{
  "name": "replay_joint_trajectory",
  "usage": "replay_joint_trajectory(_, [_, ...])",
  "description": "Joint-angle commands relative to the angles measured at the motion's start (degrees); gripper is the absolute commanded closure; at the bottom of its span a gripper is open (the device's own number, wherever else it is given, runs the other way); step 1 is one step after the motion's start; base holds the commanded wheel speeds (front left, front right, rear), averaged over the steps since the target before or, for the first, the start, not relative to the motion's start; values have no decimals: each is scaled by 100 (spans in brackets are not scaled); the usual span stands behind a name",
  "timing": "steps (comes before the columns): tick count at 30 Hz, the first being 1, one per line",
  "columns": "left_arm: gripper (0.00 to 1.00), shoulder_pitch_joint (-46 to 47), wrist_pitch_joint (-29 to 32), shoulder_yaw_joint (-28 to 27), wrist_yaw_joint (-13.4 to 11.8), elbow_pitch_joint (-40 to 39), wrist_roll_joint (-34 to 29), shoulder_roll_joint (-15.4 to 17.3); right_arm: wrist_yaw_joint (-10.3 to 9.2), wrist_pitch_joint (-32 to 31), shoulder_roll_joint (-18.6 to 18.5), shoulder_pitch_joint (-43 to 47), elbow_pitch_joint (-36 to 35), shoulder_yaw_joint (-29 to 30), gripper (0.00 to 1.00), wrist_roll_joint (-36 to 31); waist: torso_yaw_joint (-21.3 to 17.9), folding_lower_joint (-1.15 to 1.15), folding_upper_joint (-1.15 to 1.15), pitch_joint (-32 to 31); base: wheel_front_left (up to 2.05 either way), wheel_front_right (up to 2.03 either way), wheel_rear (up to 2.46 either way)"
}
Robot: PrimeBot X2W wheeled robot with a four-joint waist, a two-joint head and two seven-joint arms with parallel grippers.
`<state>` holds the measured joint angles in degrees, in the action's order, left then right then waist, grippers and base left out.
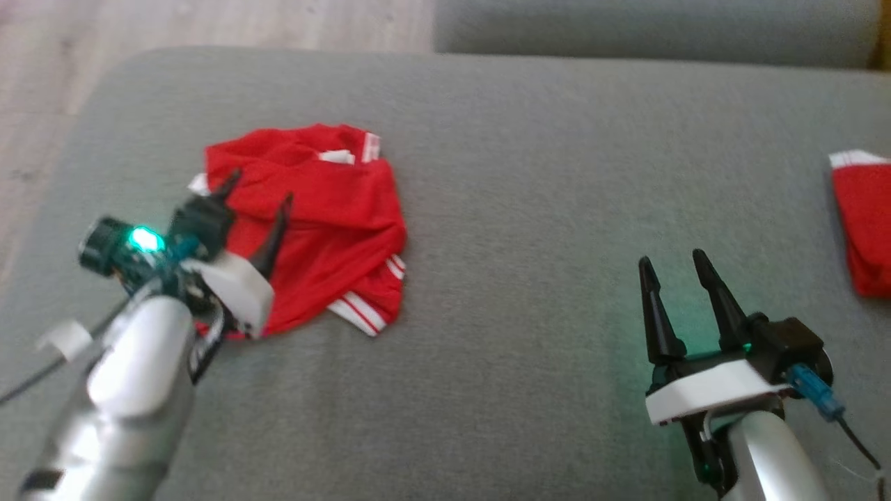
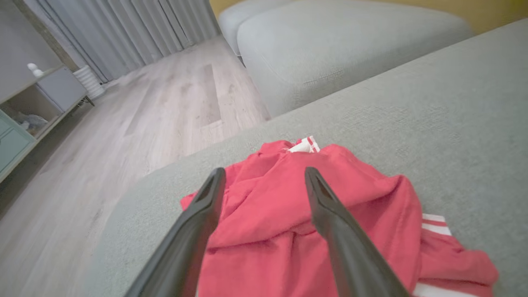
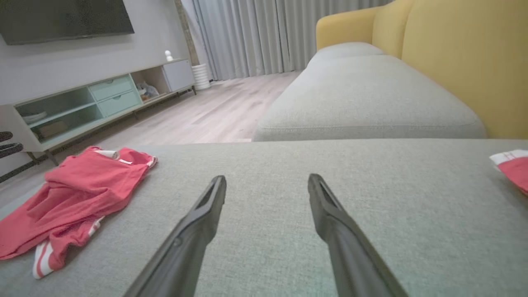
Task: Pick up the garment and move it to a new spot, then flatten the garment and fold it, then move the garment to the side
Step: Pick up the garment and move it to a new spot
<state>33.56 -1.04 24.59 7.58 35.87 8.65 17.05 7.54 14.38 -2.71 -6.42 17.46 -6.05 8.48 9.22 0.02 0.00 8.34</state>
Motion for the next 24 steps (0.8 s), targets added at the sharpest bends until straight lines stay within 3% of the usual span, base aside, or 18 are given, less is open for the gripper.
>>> replay_joint_trajectory(1, [0,463,74,88,-11,-8,315,333,-5,62,-17,-220,-169,-175,0,-27,-309,-2,0,302,0,0,0])
replay_joint_trajectory(10, [0,1364,307,1110,-10,671,1122,940,-5,62,-17,-418,-220,-245,0,23,-676,-2,0,630,0,0,0])
replay_joint_trajectory(20, [0,1633,348,2150,-9,1120,2001,1090,-5,62,-17,-431,-220,-165,0,55,-881,-2,0,645,0,0,0])
replay_joint_trajectory(21, [51,1649,343,2356,-9,1128,2160,1114,-5,62,-17,-423,-202,-159,0,52,-882,-2,0,606,0,0,0])
replay_joint_trajectory(22, [69,1663,338,2446,-9,1135,2231,1127,-5,62,-17,-422,-189,-162,0,52,-884,-2,0,589,0,0,0])
replay_joint_trajectory(23, [100,1690,310,2529,-9,1133,2289,1141,-5,62,-17,-429,-177,-170,0,54,-889,-2,0,573,0,0,0])
replay_joint_trajectory(24, [100,1734,240,2593,-9,1129,2325,1159,-5,62,-17,-438,-166,-178,0,57,-894,-2,0,556,0,0,0])
